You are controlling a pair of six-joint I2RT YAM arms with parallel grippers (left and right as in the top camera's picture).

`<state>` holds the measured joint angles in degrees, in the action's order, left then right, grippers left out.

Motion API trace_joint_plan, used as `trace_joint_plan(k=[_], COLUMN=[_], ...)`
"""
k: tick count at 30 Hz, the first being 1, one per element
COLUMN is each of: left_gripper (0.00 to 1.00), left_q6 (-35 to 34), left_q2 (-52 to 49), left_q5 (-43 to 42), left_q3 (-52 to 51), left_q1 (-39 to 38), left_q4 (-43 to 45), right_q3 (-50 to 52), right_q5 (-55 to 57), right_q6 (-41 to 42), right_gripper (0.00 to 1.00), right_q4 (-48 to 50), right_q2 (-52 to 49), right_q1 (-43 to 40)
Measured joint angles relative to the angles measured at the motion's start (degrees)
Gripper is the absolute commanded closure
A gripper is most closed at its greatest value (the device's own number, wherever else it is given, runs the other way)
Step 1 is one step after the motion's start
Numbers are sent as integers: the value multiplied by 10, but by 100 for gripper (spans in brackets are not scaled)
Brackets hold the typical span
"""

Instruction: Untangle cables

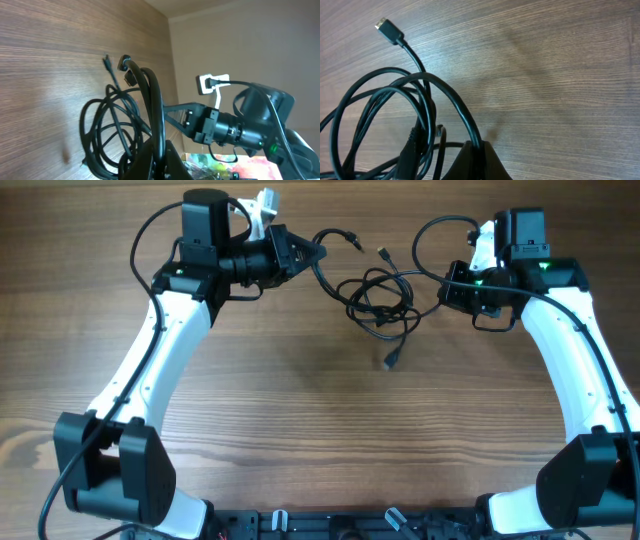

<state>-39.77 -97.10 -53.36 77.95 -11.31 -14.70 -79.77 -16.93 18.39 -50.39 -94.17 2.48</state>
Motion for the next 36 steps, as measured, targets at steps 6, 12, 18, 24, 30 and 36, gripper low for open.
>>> trace_joint_plan(k=[6,12,18,24,30,36], left_gripper=[96,96,96,96,96,96], left_q6=[0,0,-31,-51,-56,-114], left_q2=[2,-15,-90,-121,-131,-132], left_q5=[106,256,317,330,332,305], left_q3=[0,0,0,0,0,-1], left_q1=[-72,-196,-235,-235,-235,-211], left_q4=[-88,-97,-91,-92,-107,-86], right_q3=[0,0,0,0,0,0], right_q5=[-6,-10,-10,-10,-14,-15], right_q6=[-2,-3,-3,-5,-29,-68], right_gripper=[96,96,96,85,49,49], right_q4=[-4,-5,-19,-24,-39,-66], right_q2=[0,0,0,0,0,0], right_q1=[0,0,0,0,0,-24])
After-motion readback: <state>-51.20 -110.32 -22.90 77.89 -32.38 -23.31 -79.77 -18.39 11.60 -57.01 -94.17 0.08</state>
